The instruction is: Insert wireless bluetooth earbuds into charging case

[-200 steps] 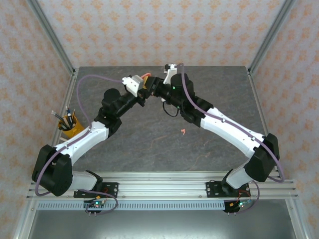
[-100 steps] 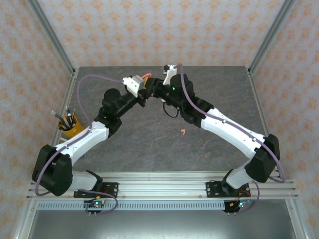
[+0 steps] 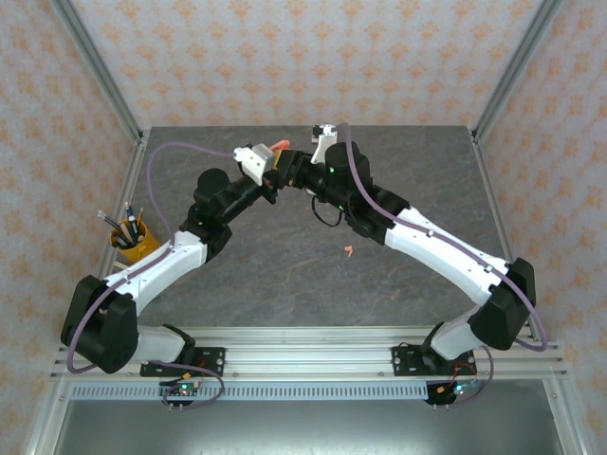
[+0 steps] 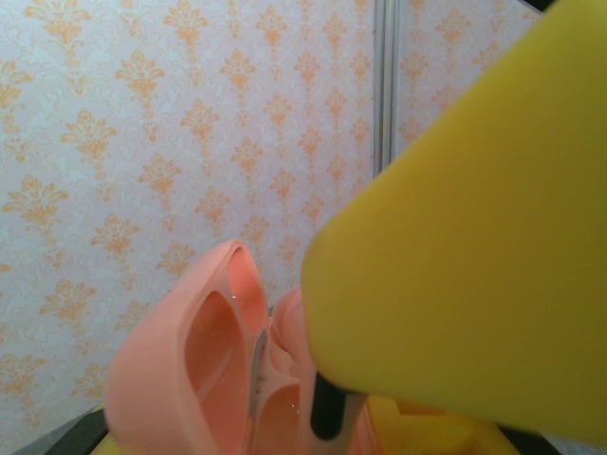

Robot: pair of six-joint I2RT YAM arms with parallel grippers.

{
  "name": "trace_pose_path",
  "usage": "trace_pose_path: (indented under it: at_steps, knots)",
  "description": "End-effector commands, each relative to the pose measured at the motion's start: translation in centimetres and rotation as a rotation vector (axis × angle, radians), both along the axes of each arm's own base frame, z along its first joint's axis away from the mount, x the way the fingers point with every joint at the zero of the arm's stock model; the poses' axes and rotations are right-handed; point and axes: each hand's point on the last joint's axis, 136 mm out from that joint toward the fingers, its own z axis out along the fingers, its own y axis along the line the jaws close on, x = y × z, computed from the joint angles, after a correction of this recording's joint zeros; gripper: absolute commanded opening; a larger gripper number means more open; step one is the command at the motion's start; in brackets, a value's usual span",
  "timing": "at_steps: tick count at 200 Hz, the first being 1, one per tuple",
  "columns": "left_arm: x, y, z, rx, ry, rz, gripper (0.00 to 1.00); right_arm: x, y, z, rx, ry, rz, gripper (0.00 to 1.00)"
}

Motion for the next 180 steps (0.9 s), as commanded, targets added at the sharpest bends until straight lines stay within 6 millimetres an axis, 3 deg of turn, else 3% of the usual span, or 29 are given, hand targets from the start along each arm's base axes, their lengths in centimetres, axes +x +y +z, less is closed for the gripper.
trace_pose_path:
  at_steps: [1, 60, 180]
  knots:
    - [-0.5, -0.3, 3.5, -0.053, -0.090, -0.019, 0.00, -1.1, 1.0, -1.8, -0.054, 0.036, 0.054, 0.16]
    - [-0.7, -0.2, 4.0, -0.062, -0.101, -0.020, 0.00, -0.5, 0.4, -4.6, -0.161, 0.074, 0.017, 0.16]
    - [-0.5, 0.4, 4.4, -0.089, -0.111, 0.017, 0.00, -0.6, 0.1, -6.9, -0.233, 0.134, 0.007, 0.19]
